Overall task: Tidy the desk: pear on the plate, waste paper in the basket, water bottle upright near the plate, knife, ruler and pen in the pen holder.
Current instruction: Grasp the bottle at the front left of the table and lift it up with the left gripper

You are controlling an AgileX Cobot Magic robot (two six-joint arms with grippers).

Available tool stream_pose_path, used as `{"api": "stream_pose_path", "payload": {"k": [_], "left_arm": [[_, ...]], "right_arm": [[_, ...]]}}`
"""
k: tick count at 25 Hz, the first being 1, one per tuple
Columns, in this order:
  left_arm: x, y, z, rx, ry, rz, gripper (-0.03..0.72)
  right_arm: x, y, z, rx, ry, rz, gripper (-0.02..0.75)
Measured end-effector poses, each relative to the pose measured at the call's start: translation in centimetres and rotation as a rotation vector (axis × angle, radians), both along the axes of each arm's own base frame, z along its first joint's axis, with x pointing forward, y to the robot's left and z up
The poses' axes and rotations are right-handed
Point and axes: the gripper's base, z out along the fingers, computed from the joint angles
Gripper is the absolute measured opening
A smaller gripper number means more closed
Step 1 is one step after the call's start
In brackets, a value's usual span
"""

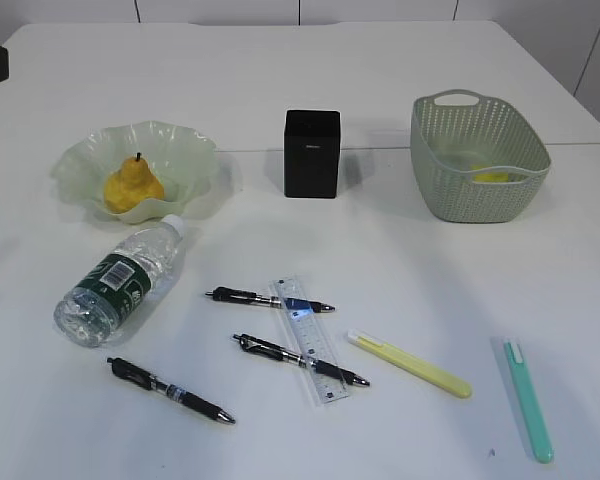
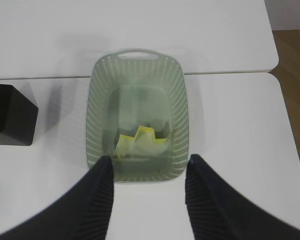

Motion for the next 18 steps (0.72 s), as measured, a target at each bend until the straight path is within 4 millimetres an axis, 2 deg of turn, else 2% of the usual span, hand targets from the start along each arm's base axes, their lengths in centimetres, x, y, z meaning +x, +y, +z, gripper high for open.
{"api": "stream_pose_path", "payload": {"k": [10,18], "left_arm": [[-0.1,-0.1,0.0,0.000,0.009,-0.008,0.240],[-0.3,0.1,0.4,-0.003,-0.015,0.000,0.240]], "right_arm": [[-3.2,-0.2,1.1,0.001,0.016,0.001,0.352],[-7.2,-0.5,2.1,-0.009,0.019,-0.002,0.352]]}}
